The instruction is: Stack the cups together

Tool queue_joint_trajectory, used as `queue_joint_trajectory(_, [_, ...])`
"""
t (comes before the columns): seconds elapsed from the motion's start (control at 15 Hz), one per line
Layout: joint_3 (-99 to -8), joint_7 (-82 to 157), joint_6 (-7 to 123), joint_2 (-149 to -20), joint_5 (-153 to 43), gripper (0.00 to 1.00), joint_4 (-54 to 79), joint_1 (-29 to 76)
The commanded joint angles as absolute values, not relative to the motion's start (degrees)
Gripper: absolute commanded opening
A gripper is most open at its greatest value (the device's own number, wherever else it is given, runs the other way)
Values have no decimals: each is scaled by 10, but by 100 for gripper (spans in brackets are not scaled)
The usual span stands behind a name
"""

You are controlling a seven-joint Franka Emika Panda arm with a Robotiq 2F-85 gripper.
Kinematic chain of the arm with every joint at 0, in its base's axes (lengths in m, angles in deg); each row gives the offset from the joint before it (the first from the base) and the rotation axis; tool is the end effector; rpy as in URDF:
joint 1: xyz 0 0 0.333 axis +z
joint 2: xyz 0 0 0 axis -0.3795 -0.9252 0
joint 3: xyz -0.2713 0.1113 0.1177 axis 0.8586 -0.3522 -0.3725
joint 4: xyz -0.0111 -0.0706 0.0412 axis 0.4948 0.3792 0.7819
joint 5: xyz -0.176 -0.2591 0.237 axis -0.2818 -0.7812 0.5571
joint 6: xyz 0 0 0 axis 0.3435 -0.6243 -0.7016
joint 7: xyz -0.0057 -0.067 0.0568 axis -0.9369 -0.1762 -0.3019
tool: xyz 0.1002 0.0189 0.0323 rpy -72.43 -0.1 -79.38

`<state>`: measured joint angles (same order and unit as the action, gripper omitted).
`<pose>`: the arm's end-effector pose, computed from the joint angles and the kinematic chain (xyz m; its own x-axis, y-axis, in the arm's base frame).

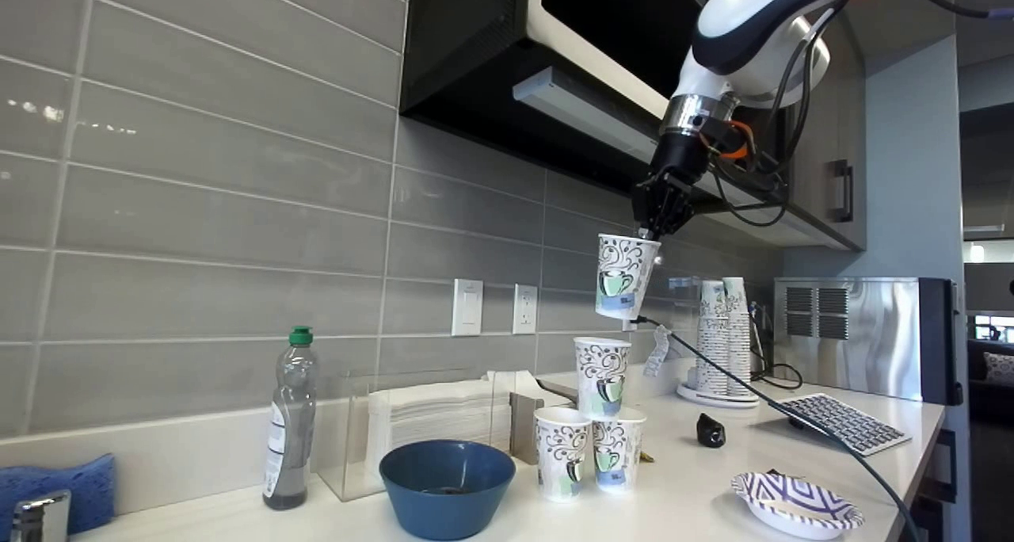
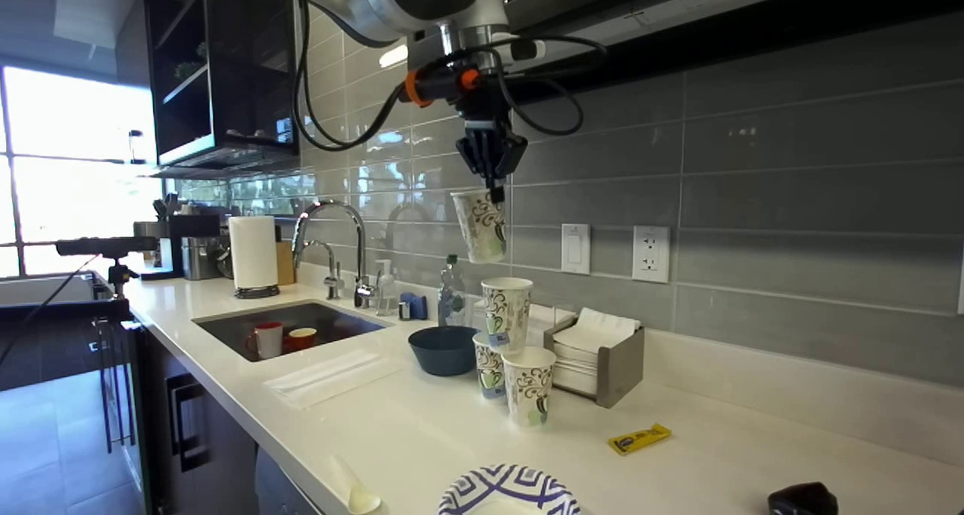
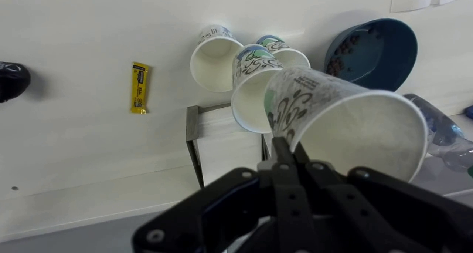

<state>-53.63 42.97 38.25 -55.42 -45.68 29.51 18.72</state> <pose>0.5150 -0.0633 0.6217 0.9380 -0.1627 0.3061 -0.1310 -0.9839 -0.1215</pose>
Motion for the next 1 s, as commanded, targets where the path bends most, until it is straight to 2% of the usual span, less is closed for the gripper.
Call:
queue_joint_trajectory(0.0, [-532,448,394,-583,-452,1,267,191])
queue_joint_trajectory(0.93, [-528,481,402,-626,-449,1,250,187])
